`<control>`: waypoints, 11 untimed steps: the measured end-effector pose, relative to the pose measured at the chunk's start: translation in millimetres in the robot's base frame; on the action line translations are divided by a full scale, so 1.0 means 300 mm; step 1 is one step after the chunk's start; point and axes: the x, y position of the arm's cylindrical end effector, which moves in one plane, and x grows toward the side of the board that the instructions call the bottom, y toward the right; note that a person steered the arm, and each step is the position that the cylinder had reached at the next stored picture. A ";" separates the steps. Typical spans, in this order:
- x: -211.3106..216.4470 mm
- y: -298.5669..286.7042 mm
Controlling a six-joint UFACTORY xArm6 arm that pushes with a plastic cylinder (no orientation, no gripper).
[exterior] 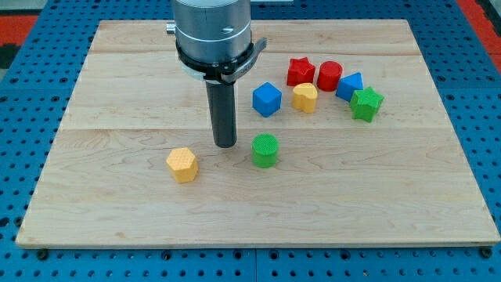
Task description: Place your arm at the bottom left of the cube
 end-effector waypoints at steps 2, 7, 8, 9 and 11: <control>-0.001 -0.003; -0.021 -0.003; -0.026 -0.003; -0.039 -0.003; -0.069 -0.003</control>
